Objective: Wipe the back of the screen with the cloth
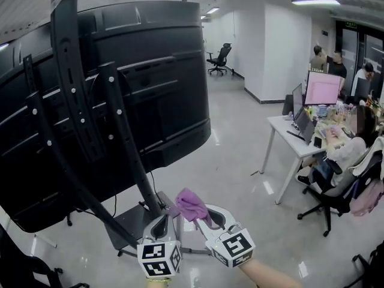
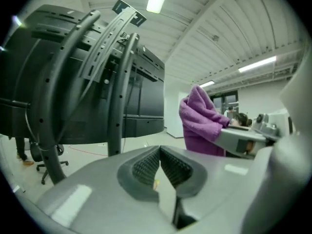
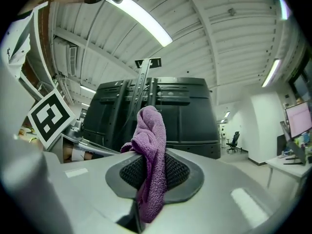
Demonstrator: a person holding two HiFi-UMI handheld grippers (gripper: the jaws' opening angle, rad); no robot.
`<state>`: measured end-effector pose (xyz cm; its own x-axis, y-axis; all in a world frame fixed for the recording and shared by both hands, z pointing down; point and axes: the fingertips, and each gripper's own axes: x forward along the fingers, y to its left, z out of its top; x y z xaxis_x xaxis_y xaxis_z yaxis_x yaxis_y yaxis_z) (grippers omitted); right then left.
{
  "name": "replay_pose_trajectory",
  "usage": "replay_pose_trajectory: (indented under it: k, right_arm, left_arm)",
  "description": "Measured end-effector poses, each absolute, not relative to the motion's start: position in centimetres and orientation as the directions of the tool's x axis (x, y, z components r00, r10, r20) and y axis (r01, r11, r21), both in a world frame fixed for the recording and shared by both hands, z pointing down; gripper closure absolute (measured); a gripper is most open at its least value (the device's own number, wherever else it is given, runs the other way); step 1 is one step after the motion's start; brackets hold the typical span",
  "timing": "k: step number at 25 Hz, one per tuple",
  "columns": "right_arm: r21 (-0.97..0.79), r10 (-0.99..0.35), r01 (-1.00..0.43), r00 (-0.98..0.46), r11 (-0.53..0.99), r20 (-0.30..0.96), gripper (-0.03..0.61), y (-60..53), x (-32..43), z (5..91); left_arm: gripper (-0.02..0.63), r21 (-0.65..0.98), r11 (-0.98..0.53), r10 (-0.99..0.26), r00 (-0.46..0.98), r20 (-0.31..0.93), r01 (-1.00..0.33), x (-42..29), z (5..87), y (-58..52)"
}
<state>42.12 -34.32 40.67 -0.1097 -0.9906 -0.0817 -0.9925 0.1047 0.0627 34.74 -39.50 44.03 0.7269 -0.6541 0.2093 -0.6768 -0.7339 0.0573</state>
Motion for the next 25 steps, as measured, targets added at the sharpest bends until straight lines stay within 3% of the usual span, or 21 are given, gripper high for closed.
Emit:
replay_pose_trajectory:
  k: [5,10,17,25]
  right_arm:
    - [0.064,-0.994,-0.998,-0.022,0.015,-0.104,0.518,-33.6,49.4,41.0]
    - [0.173,-0.992,-0.984,-0.052,0.031,-0.113,0.518,-36.7,54.6,40.2]
    - [0.297,-0.974,-0.952,-0.132,0.073,-0.184,0.517,-45.4,61.2,31.0]
    - [0.492,-0.923,-0.867,-0.253,0.084,-0.288,0.518,-54.9,64.8,18.0]
  left_arm:
    - [0.606,0.077,-0.779,-0.596,0.774,0.216,-0.622,42.1,44.0,-39.8]
    - [0.606,0.076,-0.774,-0.609,0.772,0.182,-0.629,48.8,42.4,-43.7]
    - [0.606,0.036,-0.740,-0.662,0.737,0.136,-0.672,54.8,35.9,-51.4]
    - [0.606,0.008,-0.619,-0.783,0.618,0.072,-0.785,55.1,29.2,-60.1]
